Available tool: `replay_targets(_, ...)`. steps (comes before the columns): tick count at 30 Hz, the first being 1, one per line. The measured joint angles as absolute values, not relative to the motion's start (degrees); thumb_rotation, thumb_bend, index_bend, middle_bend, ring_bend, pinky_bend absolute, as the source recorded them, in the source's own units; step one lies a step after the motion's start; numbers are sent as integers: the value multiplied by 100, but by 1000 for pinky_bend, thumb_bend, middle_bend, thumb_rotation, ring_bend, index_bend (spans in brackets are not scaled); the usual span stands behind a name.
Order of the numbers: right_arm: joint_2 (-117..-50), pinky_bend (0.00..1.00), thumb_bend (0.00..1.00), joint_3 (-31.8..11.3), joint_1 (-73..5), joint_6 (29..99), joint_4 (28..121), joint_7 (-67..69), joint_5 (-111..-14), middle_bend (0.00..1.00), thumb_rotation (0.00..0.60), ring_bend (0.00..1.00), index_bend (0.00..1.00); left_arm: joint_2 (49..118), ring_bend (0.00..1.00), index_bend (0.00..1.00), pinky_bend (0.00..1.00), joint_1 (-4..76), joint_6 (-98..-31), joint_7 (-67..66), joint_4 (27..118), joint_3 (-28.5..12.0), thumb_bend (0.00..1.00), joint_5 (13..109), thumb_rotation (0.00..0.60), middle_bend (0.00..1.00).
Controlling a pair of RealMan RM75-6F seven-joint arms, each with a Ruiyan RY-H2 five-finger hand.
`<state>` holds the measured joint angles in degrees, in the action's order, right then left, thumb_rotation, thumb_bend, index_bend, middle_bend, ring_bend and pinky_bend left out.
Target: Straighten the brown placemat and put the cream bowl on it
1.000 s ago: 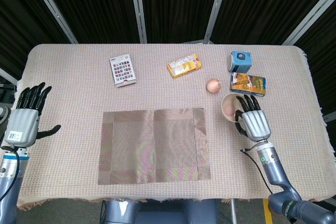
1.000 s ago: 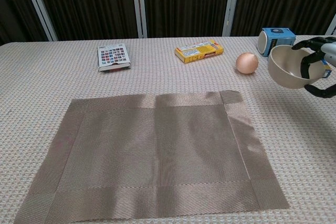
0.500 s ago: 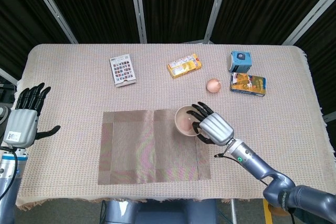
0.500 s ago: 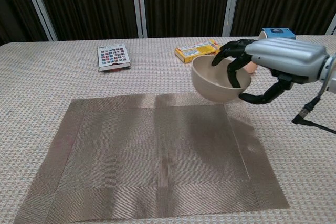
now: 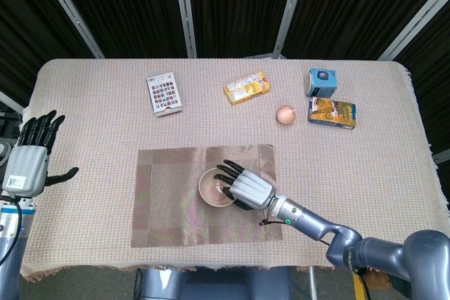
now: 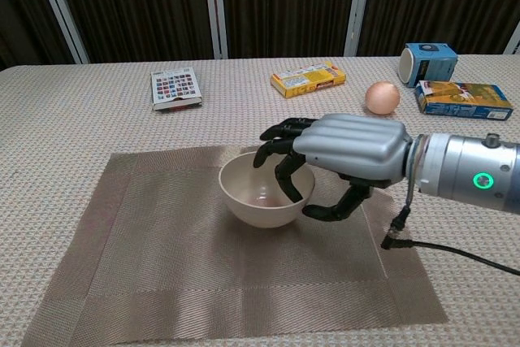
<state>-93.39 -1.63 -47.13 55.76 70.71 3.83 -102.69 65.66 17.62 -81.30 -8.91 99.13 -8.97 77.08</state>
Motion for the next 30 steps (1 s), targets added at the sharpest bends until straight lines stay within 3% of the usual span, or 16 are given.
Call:
replay_targets(2,-9432,0,230,-169,-4747,5591,6994,257,-10284,125,600,0,328,6558,0,0,0,1756,-8124,-876,9908,-900,0,7704,600,0)
replay_targets(4,-9509,0,48,-163,-4763,5641,6897,131,-10308,50,600,0,12,6549,0,0,0,1749,-8115,-856,9901,-904,0,7698,600,0)
replay_targets(5,-9529,0,1,-156,-4766,5666,6859,74,-10324,15,600,0,0,6543,0,0,0,1746,-8112,-848,9896,-906,0,7695,600,0)
replay_targets(15,-9246,0,0,-159,-4572,6306,7186,-482,-10374,0,600,0,0,6512,0,0,0,1711,-8093,-794,9886,-916,0,7682,600,0)
replay_targets(22,-8473,0,0,-112,-4166,6911,7706,-728,-10369,0,600,0,0,6494,0,0,0,1617,-8236,-810,9948,-873,0,7760,600,0)
replay_targets(30,-7199,0,0,-5,-3016,8042,8308,-718,-9751,0,600,0,0,6510,0,0,0,1307,-8730,-919,9957,-670,0,8097,600,0)
